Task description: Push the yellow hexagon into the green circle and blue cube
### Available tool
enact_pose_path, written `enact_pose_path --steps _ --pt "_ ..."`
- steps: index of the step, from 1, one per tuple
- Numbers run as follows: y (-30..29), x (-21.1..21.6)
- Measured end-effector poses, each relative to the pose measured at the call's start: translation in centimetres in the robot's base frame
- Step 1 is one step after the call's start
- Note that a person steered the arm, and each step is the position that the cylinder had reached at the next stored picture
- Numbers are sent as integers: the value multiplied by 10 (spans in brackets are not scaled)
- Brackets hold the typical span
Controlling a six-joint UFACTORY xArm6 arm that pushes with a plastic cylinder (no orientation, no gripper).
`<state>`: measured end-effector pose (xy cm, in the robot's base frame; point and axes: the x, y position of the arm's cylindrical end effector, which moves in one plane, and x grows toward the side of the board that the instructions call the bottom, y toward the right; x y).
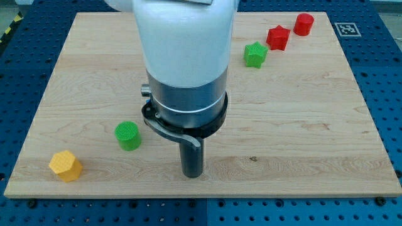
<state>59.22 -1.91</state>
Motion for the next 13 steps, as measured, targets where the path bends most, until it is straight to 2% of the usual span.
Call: enact_pose_path --steps 2,6,8,10,12,13 --pt "2 0" --pt "157 0" --pt "158 0" --pt "97 -5" --pt "3 26" --pt "-15 26"
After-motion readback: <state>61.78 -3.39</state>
